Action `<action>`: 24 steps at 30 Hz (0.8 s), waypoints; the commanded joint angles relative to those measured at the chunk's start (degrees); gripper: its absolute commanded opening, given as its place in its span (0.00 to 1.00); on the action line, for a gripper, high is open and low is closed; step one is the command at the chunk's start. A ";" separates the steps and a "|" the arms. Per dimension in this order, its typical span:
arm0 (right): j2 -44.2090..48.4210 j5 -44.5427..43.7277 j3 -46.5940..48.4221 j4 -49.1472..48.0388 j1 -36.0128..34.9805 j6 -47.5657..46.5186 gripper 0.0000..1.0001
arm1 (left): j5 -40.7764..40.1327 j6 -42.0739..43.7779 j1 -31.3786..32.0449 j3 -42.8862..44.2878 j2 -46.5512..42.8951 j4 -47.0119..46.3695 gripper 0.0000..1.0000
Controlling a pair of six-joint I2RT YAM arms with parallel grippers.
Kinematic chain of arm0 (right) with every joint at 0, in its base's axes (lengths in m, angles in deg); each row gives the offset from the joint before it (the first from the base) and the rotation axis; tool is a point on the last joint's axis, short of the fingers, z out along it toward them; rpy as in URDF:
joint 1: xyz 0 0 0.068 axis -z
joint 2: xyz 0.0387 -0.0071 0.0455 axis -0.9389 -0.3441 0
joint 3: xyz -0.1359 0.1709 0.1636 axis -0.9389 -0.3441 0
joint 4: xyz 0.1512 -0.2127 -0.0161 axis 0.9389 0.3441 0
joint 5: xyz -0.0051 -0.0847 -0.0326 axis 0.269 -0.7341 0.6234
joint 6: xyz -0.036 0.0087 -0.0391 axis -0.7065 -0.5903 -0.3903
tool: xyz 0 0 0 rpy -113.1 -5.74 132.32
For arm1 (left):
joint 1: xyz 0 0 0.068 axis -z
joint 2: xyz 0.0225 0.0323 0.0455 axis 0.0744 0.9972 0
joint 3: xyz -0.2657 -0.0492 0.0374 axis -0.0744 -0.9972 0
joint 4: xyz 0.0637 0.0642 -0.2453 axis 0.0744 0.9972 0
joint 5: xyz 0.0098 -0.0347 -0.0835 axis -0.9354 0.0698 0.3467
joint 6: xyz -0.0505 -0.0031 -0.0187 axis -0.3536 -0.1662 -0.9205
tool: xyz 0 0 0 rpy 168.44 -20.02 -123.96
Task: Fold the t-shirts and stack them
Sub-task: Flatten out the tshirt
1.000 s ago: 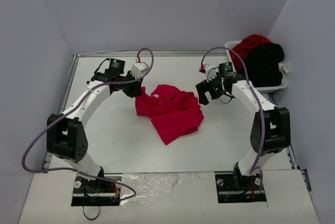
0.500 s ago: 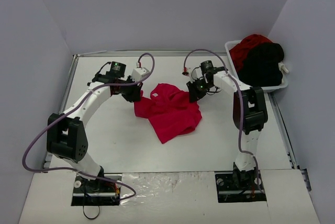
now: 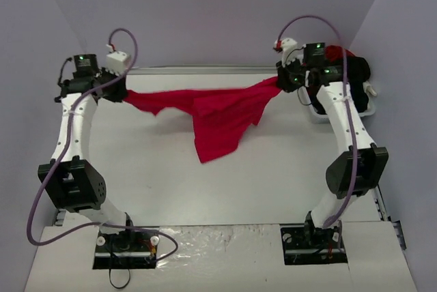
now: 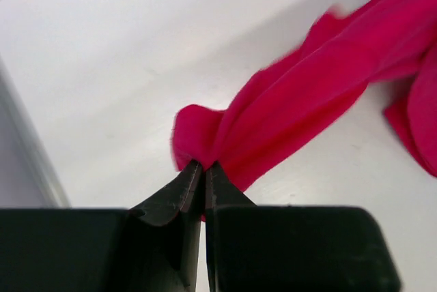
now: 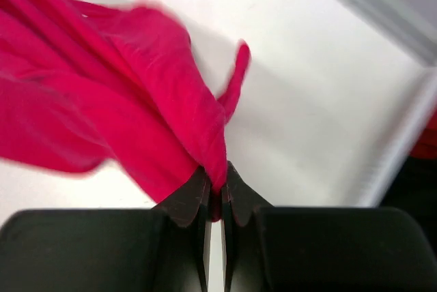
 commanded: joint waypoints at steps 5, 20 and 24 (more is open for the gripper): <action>10.08 -5.01 1.44 0.93 5.90 0.59 0.00 | -0.37 2.20 -8.88 10.42 -8.35 5.03 0.02; 13.69 -6.33 -5.25 0.76 6.78 -0.38 0.00 | 0.16 4.84 -9.15 0.14 -15.47 5.65 0.02; 13.60 -7.03 -4.72 0.85 7.04 -0.55 0.00 | -0.89 3.44 -9.15 0.67 -15.83 4.77 0.02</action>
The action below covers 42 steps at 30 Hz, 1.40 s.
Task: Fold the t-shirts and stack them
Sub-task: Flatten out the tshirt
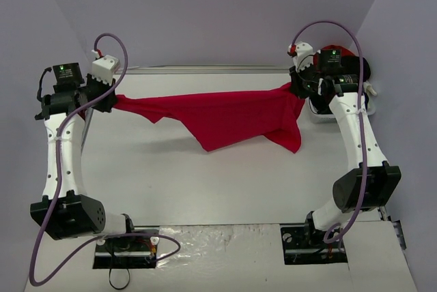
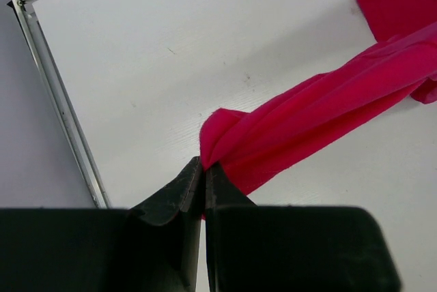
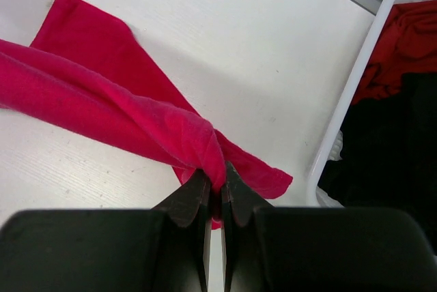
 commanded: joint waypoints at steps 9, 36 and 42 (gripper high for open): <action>1.38 -3.27 4.15 -0.97 1.51 -1.08 0.00 | -1.81 -2.55 -0.67 3.19 -2.39 -3.76 0.02; 16.77 7.37 -16.33 7.03 -13.32 -8.64 0.00 | -5.49 -12.22 9.50 20.40 18.96 -10.44 0.03; 6.69 9.13 -12.21 8.87 -23.08 -8.72 0.00 | -8.66 -13.62 19.36 33.75 31.35 -7.55 0.02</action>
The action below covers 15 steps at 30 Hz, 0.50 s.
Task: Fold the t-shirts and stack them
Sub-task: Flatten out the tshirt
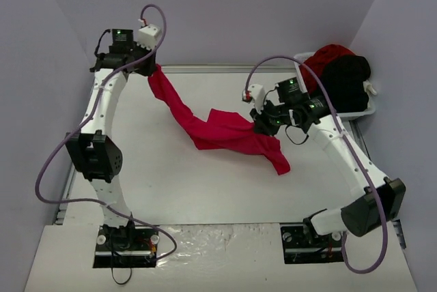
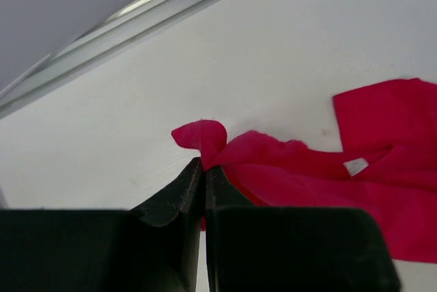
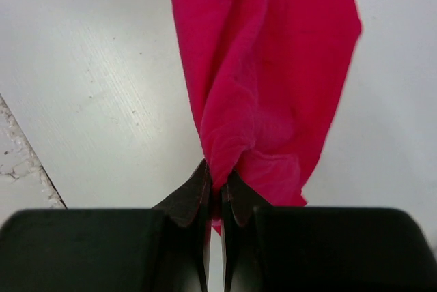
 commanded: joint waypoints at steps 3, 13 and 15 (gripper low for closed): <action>-11.92 -1.71 8.51 3.45 -10.55 -1.86 0.00 | -4.02 -3.99 9.07 18.72 9.99 3.04 0.02; -28.04 -1.36 29.45 6.54 -21.40 -5.47 0.59 | -9.38 0.05 25.42 35.65 22.93 2.80 0.21; -27.26 -2.50 27.09 6.10 -21.05 -6.17 0.75 | -8.50 -0.48 26.04 33.00 21.70 0.24 0.54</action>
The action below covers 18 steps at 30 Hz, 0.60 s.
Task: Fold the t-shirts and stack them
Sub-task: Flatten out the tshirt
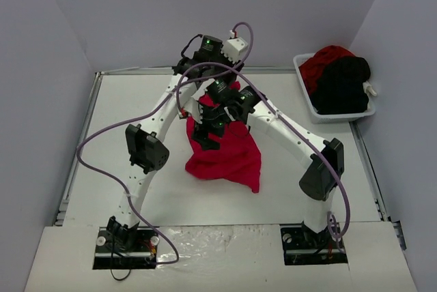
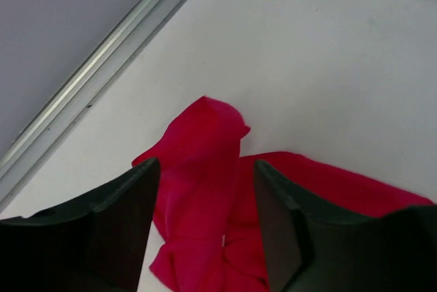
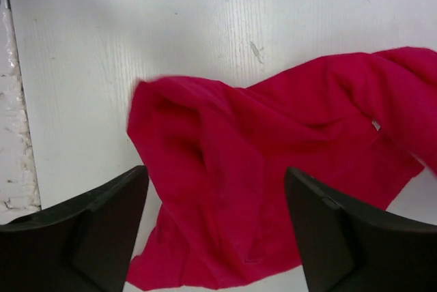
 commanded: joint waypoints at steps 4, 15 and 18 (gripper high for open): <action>4.82 -2.84 -3.80 0.93 3.17 -1.38 0.91 | -3.72 -0.03 -0.58 -7.53 -6.86 -5.98 0.71; 8.53 -6.09 -5.47 -0.65 15.21 -4.28 0.95 | -3.39 -3.19 -9.54 -33.00 -27.85 -8.97 0.76; 5.46 -5.92 -5.48 -2.58 18.45 -4.55 0.95 | -0.13 -2.31 -10.77 -47.89 -36.61 -9.32 0.76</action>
